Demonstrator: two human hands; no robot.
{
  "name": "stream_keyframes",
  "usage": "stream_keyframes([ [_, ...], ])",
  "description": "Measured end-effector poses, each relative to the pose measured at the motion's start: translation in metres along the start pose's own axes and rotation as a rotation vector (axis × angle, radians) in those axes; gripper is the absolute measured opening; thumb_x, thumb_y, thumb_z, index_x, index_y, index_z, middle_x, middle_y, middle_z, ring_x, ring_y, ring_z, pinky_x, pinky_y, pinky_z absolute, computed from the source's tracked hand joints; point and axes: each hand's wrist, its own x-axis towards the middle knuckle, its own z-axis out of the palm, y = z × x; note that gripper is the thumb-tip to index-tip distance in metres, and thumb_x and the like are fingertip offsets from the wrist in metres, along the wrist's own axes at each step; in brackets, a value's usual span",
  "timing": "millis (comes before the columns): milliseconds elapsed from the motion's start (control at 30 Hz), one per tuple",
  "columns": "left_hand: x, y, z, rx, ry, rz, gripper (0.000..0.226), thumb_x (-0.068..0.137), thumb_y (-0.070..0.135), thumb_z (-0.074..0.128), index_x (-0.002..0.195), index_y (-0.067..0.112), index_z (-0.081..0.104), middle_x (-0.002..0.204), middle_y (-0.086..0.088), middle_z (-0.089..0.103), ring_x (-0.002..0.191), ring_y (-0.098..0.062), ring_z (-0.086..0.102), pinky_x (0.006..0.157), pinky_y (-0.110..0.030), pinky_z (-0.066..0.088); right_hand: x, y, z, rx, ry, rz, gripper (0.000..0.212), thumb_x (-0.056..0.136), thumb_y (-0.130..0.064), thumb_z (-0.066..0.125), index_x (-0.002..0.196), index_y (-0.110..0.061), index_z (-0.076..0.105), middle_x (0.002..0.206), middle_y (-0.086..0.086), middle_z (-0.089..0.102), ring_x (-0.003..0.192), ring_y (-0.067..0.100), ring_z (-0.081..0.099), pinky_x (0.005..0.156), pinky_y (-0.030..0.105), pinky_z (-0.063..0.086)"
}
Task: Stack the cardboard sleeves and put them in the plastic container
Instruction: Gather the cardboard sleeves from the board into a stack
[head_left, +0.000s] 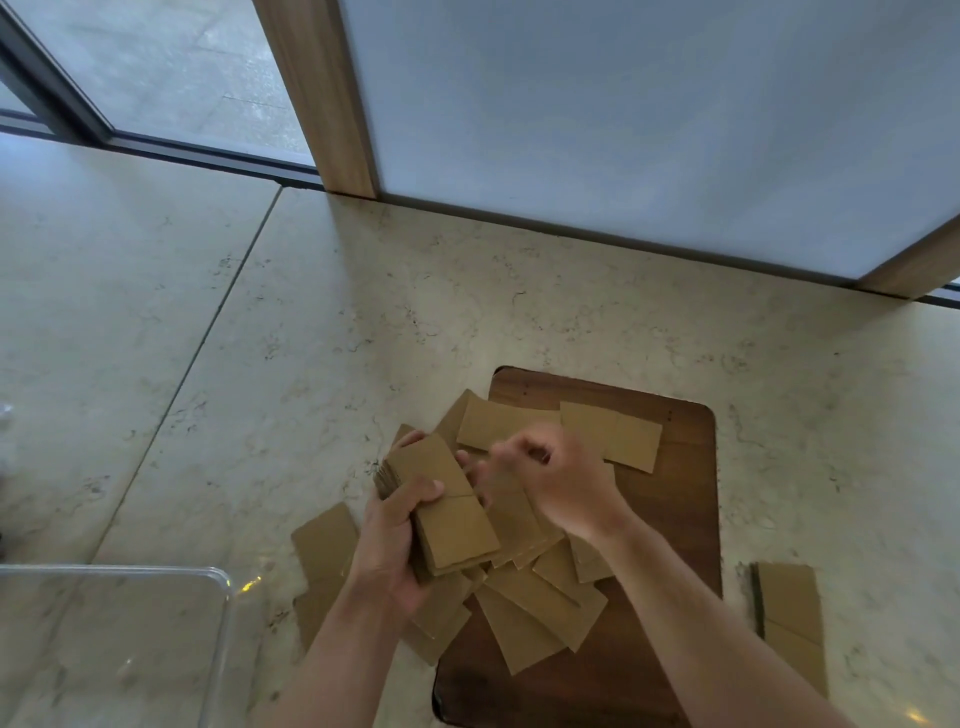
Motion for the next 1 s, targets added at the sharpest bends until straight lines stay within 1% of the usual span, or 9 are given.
stream_keyframes([
  [33, 0.001, 0.0, -0.002, -0.059, -0.019, 0.02, 0.062, 0.074, -0.003, 0.076, 0.128, 0.027, 0.068, 0.12, -0.025, 0.072, 0.106, -0.044, 0.074, 0.082, -0.058, 0.061, 0.01, 0.004, -0.005, -0.104, 0.085, -0.014, 0.019, 0.098, -0.048, 0.063, 0.106, -0.034, 0.072, 0.101, -0.013, 0.065, 0.088, 0.003, 0.057, 0.08, 0.027, 0.047],
  [133, 0.002, 0.003, -0.006, -0.086, -0.052, 0.053, 0.076, 0.07, -0.001, 0.089, 0.135, 0.031, 0.066, 0.12, -0.024, 0.073, 0.103, -0.041, 0.074, 0.086, -0.057, 0.059, 0.035, 0.012, -0.017, -0.585, 0.072, 0.01, 0.071, 0.091, -0.058, 0.066, 0.153, -0.03, 0.045, 0.139, -0.002, 0.041, 0.13, 0.021, 0.036, 0.109, 0.039, 0.037],
  [233, 0.002, 0.005, -0.006, -0.073, -0.001, 0.04, 0.079, 0.067, 0.016, 0.1, 0.136, 0.036, 0.066, 0.118, -0.02, 0.075, 0.097, -0.035, 0.074, 0.083, -0.055, 0.061, 0.048, 0.013, -0.021, -0.681, 0.096, -0.041, 0.063, 0.085, -0.061, 0.072, 0.138, -0.033, 0.058, 0.133, -0.004, 0.05, 0.128, 0.021, 0.04, 0.108, 0.039, 0.032],
  [333, 0.001, 0.006, -0.004, -0.113, -0.027, 0.017, 0.068, 0.068, 0.029, 0.101, 0.128, 0.031, 0.07, 0.116, -0.016, 0.074, 0.093, -0.031, 0.073, 0.081, -0.05, 0.063, 0.05, 0.011, -0.029, -0.416, 0.265, -0.087, 0.03, 0.087, -0.043, 0.08, 0.107, -0.025, 0.067, 0.105, -0.011, 0.063, 0.103, 0.012, 0.059, 0.095, 0.027, 0.04],
  [433, 0.0, 0.007, -0.002, -0.13, -0.051, -0.007, 0.065, 0.069, 0.035, 0.1, 0.127, 0.031, 0.07, 0.124, -0.017, 0.073, 0.097, -0.03, 0.073, 0.083, -0.05, 0.063, 0.045, 0.009, -0.039, -0.008, 0.351, -0.007, 0.02, 0.09, -0.027, 0.081, 0.095, -0.02, 0.063, 0.088, -0.008, 0.067, 0.077, 0.008, 0.063, 0.068, 0.01, 0.049],
  [600, -0.002, 0.006, 0.005, -0.124, -0.073, -0.022, 0.064, 0.069, 0.04, 0.1, 0.126, 0.031, 0.072, 0.124, -0.018, 0.074, 0.098, -0.031, 0.074, 0.083, -0.051, 0.063, 0.016, 0.002, -0.046, 0.507, 0.367, 0.121, 0.009, 0.096, -0.024, 0.073, 0.103, -0.027, 0.07, 0.105, 0.002, 0.074, 0.093, 0.017, 0.073, 0.067, 0.022, 0.056],
  [767, -0.006, 0.004, 0.014, -0.135, -0.212, -0.162, 0.064, 0.081, 0.054, 0.086, 0.137, 0.027, 0.069, 0.126, -0.017, 0.072, 0.1, -0.031, 0.075, 0.078, -0.051, 0.064, -0.012, 0.004, -0.059, 0.786, 0.027, -0.008, 0.032, 0.091, -0.003, 0.069, 0.118, -0.021, 0.073, 0.097, 0.002, 0.068, 0.066, 0.015, 0.066, 0.043, 0.028, 0.053],
  [900, -0.013, 0.005, 0.026, -0.013, -0.235, -0.206, 0.084, 0.079, 0.063, 0.081, 0.148, 0.022, 0.053, 0.128, -0.02, 0.071, 0.108, -0.037, 0.073, 0.085, -0.058, 0.063, -0.026, 0.001, -0.084, 0.635, -0.423, -0.1, 0.071, 0.082, -0.005, 0.083, 0.143, -0.029, 0.057, 0.098, -0.005, 0.07, 0.072, 0.013, 0.064, 0.054, 0.022, 0.053],
  [1000, -0.019, 0.002, 0.039, 0.111, -0.264, -0.189, 0.083, 0.07, 0.061, 0.09, 0.138, 0.02, 0.065, 0.13, -0.023, 0.072, 0.11, -0.041, 0.074, 0.081, -0.055, 0.065, -0.027, -0.015, -0.079, 0.463, -0.384, -0.082, 0.058, 0.081, -0.012, 0.089, 0.132, -0.028, 0.065, 0.101, -0.005, 0.079, 0.083, 0.016, 0.075, 0.068, 0.023, 0.061],
])
